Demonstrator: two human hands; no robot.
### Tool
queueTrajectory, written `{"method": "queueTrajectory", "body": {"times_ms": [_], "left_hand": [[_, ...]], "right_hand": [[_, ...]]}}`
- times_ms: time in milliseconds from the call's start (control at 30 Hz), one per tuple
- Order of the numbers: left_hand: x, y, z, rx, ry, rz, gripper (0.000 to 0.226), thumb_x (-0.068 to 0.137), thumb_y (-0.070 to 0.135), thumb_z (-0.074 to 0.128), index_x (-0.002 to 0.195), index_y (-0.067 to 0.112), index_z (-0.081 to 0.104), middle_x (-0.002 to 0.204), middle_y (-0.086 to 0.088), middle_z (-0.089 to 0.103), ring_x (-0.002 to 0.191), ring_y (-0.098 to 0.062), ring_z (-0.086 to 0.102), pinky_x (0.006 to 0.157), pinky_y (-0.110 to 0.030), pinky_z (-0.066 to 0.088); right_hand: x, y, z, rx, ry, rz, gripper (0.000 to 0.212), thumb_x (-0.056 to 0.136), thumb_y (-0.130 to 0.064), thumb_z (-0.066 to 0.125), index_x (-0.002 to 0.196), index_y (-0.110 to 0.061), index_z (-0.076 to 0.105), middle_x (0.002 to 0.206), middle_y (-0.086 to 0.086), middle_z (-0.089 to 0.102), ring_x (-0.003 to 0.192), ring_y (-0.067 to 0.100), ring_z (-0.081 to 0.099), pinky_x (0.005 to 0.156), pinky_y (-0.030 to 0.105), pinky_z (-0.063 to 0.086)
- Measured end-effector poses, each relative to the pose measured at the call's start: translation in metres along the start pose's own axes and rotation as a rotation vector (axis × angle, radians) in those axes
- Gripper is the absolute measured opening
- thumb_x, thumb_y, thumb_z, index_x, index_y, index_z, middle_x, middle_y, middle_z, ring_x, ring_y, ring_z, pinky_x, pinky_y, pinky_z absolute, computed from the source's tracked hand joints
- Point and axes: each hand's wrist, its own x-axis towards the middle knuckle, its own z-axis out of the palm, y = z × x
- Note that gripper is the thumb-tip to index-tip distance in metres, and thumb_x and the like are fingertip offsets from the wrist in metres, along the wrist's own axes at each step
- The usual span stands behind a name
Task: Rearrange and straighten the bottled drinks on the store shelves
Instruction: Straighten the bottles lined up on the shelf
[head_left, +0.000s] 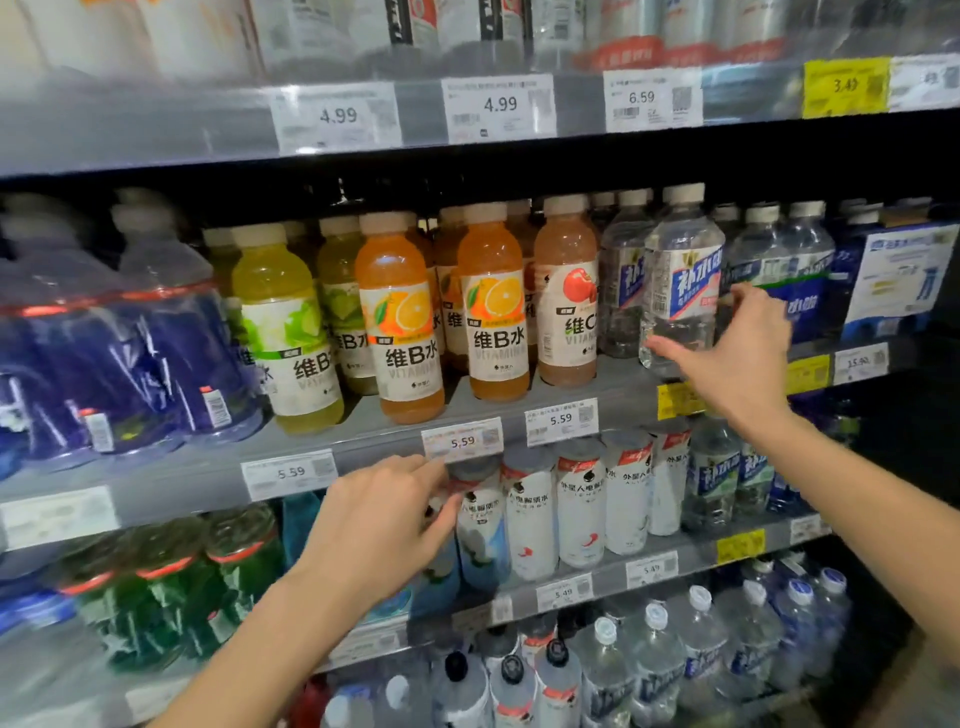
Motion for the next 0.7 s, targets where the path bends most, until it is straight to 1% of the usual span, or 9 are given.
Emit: {"method": "queueTrajectory", "body": {"times_ms": [100, 200, 267, 333, 400, 467, 533, 633, 700], "left_hand": [[-0.026, -0.021, -0.003, 0.025, -0.038, -0.053, 0.023, 0.090, 0.051, 0.053, 0.083, 0.030, 0.061, 0.074, 0.012, 0.062, 0.071, -0.013, 0.064, 0.051, -0.029, 0.046], [-0.056, -0.040, -0.003, 0.036, -0.075, -0.094, 0.021, 0.089, 0.051, 0.056, 0.085, 0.030, 0.061, 0.079, 0.010, 0.063, 0.077, -0.014, 0.066, 0.054, -0.030, 0.046], [-0.076, -0.050, 0.000, 0.049, -0.102, -0.125, 0.021, 0.087, 0.050, 0.058, 0.083, 0.029, 0.061, 0.077, 0.009, 0.063, 0.076, -0.016, 0.067, 0.053, -0.030, 0.046], [-0.096, -0.058, 0.001, 0.070, -0.129, -0.162, 0.023, 0.086, 0.050, 0.059, 0.084, 0.027, 0.061, 0.078, 0.007, 0.063, 0.077, -0.018, 0.068, 0.052, -0.031, 0.048], [-0.116, -0.064, 0.004, 0.073, -0.180, -0.205, 0.027, 0.090, 0.052, 0.053, 0.096, 0.027, 0.062, 0.092, 0.007, 0.064, 0.091, -0.018, 0.067, 0.061, -0.033, 0.050], [-0.135, -0.070, 0.007, 0.067, -0.227, -0.242, 0.033, 0.094, 0.053, 0.046, 0.110, 0.027, 0.059, 0.105, 0.007, 0.062, 0.102, -0.018, 0.064, 0.071, -0.034, 0.051], [-0.151, -0.076, 0.008, 0.053, -0.250, -0.275, 0.036, 0.095, 0.053, 0.045, 0.116, 0.026, 0.058, 0.110, 0.006, 0.061, 0.106, -0.018, 0.062, 0.074, -0.035, 0.052], [-0.172, -0.083, 0.010, 0.032, -0.275, -0.314, 0.037, 0.094, 0.051, 0.048, 0.117, 0.024, 0.059, 0.111, 0.006, 0.061, 0.108, -0.019, 0.062, 0.075, -0.037, 0.053], [-0.182, -0.084, 0.012, 0.038, -0.280, -0.317, 0.035, 0.095, 0.050, 0.047, 0.114, 0.023, 0.058, 0.112, 0.005, 0.061, 0.109, -0.018, 0.061, 0.075, -0.036, 0.052]], "right_hand": [[-0.035, -0.007, 0.002, 0.019, 0.069, -0.113, 0.059, 0.079, -0.041, 0.078, 0.121, -0.006, 0.054, 0.118, 0.015, 0.056, 0.114, 0.034, 0.049, 0.094, 0.040, 0.039], [-0.079, -0.015, 0.008, 0.036, -0.054, -0.279, 0.022, 0.084, -0.022, 0.072, 0.099, -0.009, 0.063, 0.097, 0.012, 0.061, 0.096, 0.034, 0.057, 0.082, 0.041, 0.044], [-0.108, -0.020, 0.017, 0.001, -0.183, -0.357, 0.012, 0.084, -0.020, 0.070, 0.090, -0.013, 0.062, 0.087, 0.005, 0.062, 0.087, 0.030, 0.059, 0.077, 0.041, 0.048], [-0.137, -0.027, 0.026, -0.047, -0.300, -0.427, 0.011, 0.085, -0.021, 0.070, 0.089, -0.015, 0.063, 0.084, 0.001, 0.063, 0.085, 0.028, 0.061, 0.075, 0.038, 0.049], [-0.161, -0.035, 0.034, -0.071, -0.396, -0.493, 0.011, 0.086, -0.020, 0.072, 0.091, -0.013, 0.065, 0.085, 0.002, 0.066, 0.085, 0.027, 0.063, 0.074, 0.036, 0.048], [-0.182, -0.042, 0.046, -0.059, -0.512, -0.494, 0.011, 0.087, -0.022, 0.072, 0.092, -0.014, 0.065, 0.085, 0.001, 0.067, 0.084, 0.026, 0.063, 0.074, 0.037, 0.050], [-0.199, -0.049, 0.058, -0.028, -0.612, -0.476, 0.015, 0.087, -0.029, 0.070, 0.094, -0.016, 0.066, 0.084, -0.002, 0.066, 0.083, 0.023, 0.064, 0.075, 0.040, 0.052], [-0.220, -0.062, 0.073, -0.025, -0.708, -0.477, 0.029, 0.085, -0.049, 0.059, 0.099, -0.025, 0.064, 0.088, -0.009, 0.065, 0.085, 0.018, 0.065, 0.074, 0.042, 0.056], [-0.233, -0.074, 0.079, -0.047, -0.748, -0.482, 0.028, 0.088, -0.045, 0.063, 0.106, -0.024, 0.065, 0.096, -0.008, 0.068, 0.092, 0.018, 0.065, 0.079, 0.038, 0.054]]}}
